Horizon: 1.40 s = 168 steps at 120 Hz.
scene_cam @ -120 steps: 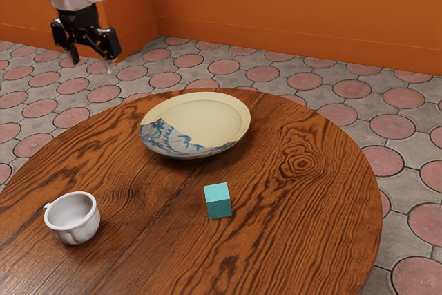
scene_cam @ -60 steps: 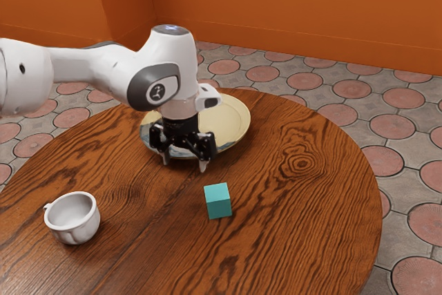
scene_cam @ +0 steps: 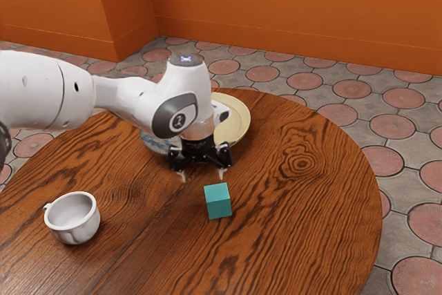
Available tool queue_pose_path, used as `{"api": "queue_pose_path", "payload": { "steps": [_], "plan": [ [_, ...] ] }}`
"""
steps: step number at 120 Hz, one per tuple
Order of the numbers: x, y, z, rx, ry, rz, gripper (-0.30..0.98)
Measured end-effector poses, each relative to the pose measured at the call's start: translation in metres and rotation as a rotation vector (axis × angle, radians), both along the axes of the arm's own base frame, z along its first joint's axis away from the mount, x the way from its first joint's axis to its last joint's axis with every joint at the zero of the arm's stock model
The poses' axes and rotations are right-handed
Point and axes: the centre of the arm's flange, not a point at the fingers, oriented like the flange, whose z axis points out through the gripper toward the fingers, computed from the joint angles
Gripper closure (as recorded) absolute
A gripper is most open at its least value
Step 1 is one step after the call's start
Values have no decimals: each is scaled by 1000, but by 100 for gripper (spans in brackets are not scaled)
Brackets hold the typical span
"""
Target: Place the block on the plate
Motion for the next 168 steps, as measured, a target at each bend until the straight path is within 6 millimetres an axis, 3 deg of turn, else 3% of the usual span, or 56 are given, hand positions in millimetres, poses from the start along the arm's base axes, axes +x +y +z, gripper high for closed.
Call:
{"api": "queue_pose_path", "payload": {
  "steps": [30,64,113,168],
  "plan": [
    [2,-25,-24,14,-23,25,0],
    [10,-28,-51,30,-30,46,0],
    [12,-28,-75,34,-38,66,0],
    [10,-30,-87,25,-23,85,0]
  ]
}}
